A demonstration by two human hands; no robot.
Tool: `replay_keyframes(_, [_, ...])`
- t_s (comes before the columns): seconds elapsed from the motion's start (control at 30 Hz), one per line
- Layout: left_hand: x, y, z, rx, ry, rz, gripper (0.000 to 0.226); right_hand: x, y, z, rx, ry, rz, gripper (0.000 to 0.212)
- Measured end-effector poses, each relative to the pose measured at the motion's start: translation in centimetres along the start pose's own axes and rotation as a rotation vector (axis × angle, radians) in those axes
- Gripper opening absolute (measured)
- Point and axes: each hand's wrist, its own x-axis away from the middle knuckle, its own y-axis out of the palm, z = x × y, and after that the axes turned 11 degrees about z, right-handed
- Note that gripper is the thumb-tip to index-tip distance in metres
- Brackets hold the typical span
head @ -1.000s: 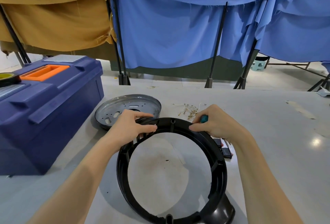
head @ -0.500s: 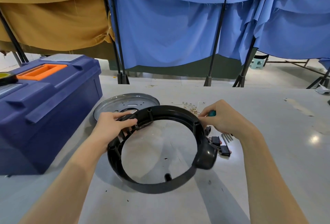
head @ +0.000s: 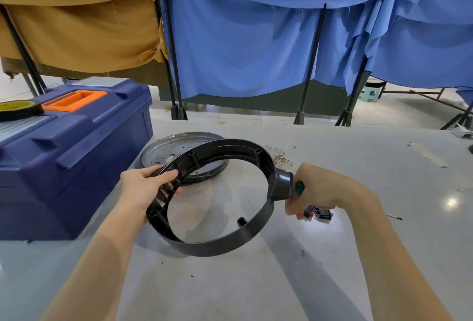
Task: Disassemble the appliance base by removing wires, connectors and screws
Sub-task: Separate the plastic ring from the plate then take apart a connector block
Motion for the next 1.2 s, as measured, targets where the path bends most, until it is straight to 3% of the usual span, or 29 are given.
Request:
replay_keyframes(0.07, [0.3,-0.7,0.0,0.005,-0.007,0.008,0.040,0.6,0.8,0.2,0.055,0.066,-0.097,0.012])
replay_keyframes(0.23, [1.3,-1.9,-0.8,0.008,-0.014,0.001,0.039,2.0,1.5,0.1,0.132,0.236,-0.226,0.040])
replay_keyframes(0.6, [1.9,-3.0,-2.4,0.050,-0.105,0.008,0.027,1.9,3.3,0.3,0.207,0.198,-0.163,0.015])
replay_keyframes(0.7, [1.8,-3.2,-2.4,0.047,-0.117,0.022,0.028,1.6,1.7,1.4,0.107,0.176,0.053,0.009])
replay_keyframes(0.8, [1.9,-3.4,-2.5,0.055,-0.136,0.024,0.026,1.2,0.1,3.3,0.021,0.204,0.333,0.017])
replay_keyframes(0.87, [2.0,-3.4,-2.7,0.060,-0.137,0.029,0.022,0.9,-0.4,4.7,-0.004,0.254,0.427,0.018])
replay_keyframes(1.07, [1.9,-3.5,-3.0,0.054,-0.124,0.032,0.021,0.0,0.2,7.5,-0.016,0.373,0.557,0.011])
replay_keyframes(1.2, [1.6,-3.6,-3.4,0.038,-0.108,0.023,0.021,-0.1,0.7,8.1,0.011,0.408,0.523,0.003])
